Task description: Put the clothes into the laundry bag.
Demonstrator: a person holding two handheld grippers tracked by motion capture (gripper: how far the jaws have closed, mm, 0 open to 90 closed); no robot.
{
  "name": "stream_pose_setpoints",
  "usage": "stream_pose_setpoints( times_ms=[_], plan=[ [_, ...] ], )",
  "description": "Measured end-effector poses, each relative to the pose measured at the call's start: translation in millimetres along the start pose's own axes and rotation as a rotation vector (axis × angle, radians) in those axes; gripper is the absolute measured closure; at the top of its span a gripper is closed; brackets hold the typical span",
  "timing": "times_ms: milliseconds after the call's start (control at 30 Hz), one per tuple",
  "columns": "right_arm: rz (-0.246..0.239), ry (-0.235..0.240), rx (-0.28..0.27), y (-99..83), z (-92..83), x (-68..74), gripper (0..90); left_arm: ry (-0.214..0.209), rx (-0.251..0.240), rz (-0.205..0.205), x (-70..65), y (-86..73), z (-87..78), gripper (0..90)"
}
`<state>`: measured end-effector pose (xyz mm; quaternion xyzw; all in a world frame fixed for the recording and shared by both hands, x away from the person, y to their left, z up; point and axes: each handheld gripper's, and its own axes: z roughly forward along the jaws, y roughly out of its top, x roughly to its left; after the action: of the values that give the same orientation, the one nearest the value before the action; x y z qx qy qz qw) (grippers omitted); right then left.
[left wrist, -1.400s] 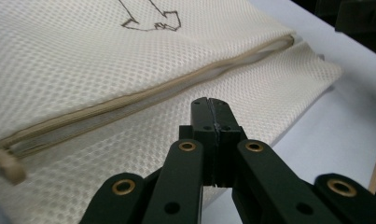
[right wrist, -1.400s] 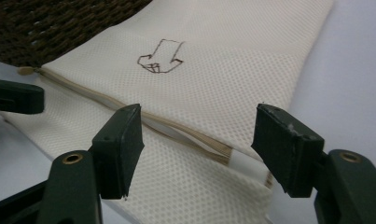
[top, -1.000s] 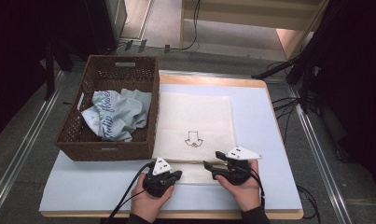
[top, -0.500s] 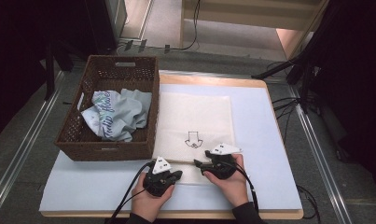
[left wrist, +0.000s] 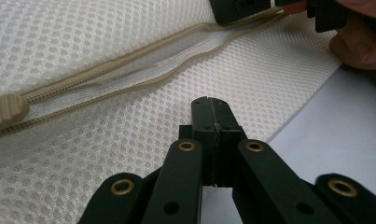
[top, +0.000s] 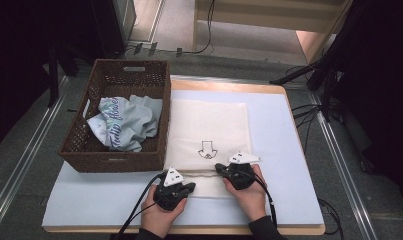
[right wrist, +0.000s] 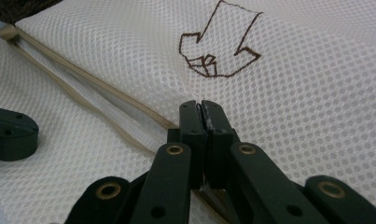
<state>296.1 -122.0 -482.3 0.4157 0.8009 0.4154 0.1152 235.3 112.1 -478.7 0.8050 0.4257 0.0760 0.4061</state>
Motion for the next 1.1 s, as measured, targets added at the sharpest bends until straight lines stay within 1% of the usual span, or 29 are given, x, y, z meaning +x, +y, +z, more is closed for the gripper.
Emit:
stream_pose_setpoints(
  times_ms=[67, 133, 233, 300, 333, 400, 467, 500, 567, 633, 700, 733, 800, 867, 900, 933, 1000, 1033, 1067, 1100],
  plan=[
    [0.009, 0.003, -0.007, 3.2, -1.8, -1.1, 89.9, 0.001, -0.002, 0.0, -0.3, 0.0, 0.1, 90.0],
    [0.016, 0.005, -0.033, 9.6, -4.6, -3.7, 90.0, 0.002, -0.002, 0.0, -0.4, -0.2, 0.2, 90.0],
    [0.051, -0.004, -0.07, 18.9, -6.6, -12.4, 89.9, 0.001, -0.002, 0.003, -0.6, -0.3, 0.0, 90.0],
    [0.063, -0.013, -0.06, 20.6, -1.2, -20.1, 89.6, -0.001, -0.002, 0.002, -0.4, -0.2, 0.1, 90.0],
    [0.078, 0.0, -0.038, 19.3, 4.5, -24.3, 89.4, -0.003, -0.001, 0.0, -0.2, -0.1, 0.1, 90.0],
    [0.081, 0.012, -0.012, 15.2, 11.1, -28.8, 88.6, -0.004, -0.001, 0.0, 0.1, -0.2, 0.2, 90.0],
    [0.097, 0.032, -0.013, 13.1, 11.1, -31.0, 88.0, -0.004, 0.0, 0.0, 0.1, -0.2, 0.1, 90.0],
    [0.084, 0.031, -0.011, 13.1, 11.5, -30.7, 86.8, -0.005, 0.0, -0.002, 0.2, -0.2, 0.1, 90.0],
    [0.077, 0.037, -0.007, 12.1, 13.2, -29.9, 83.6, -0.008, -0.001, -0.004, 0.7, -0.2, 0.1, 90.0],
    [0.102, 0.059, -0.005, 11.8, 12.9, -31.8, 79.8, -0.011, 0.0, -0.002, 0.6, -0.3, 0.0, 90.0],
    [0.112, 0.082, -0.01, 11.2, 13.3, -33.2, 75.5, -0.025, 0.003, -0.003, 1.3, -0.3, -0.1, 90.0],
    [0.109, 0.091, -0.013, 11.1, 13.4, -33.4, 73.1, -0.035, 0.005, -0.003, 1.8, -0.3, -0.4, 89.4],
    [0.11, 0.113, -0.013, 11.2, 13.5, -33.7, 67.2, -0.058, 0.011, 0.005, 1.9, -0.3, -0.2, 88.6],
    [0.109, 0.145, -0.014, 10.9, 13.3, -34.5, 59.1, -0.065, 0.015, 0.007, 3.0, 0.2, -0.3, 88.2],
    [0.106, 0.157, -0.013, 10.8, 13.3, -34.3, 55.5, -0.071, 0.014, -0.002, 3.8, 0.2, -0.1, 88.2],
    [0.093, 0.164, -0.013, 10.6, 13.0, -33.1, 51.7, -0.07, 0.014, -0.002, 3.7, 0.2, -0.1, 88.2],
    [0.055, 0.161, -0.011, 10.8, 13.2, -29.2, 45.5, -0.051, 0.011, 0.017, 1.4, 0.0, -0.1, 88.2],
    [0.02, 0.142, -0.004, 11.0, 13.1, -25.2, 43.3, -0.046, 0.011, 0.022, 0.7, 0.0, -0.1, 88.1],
    [-0.01, 0.112, 0.001, 11.2, 13.5, -21.7, 41.1, -0.049, 0.012, 0.022, 1.0, 0.1, -0.1, 88.1],
    [-0.042, 0.088, 0.009, 11.4, 14.1, -18.0, 40.7, -0.05, 0.012, 0.021, 1.3, 0.1, 0.0, 88.0]
  ],
)
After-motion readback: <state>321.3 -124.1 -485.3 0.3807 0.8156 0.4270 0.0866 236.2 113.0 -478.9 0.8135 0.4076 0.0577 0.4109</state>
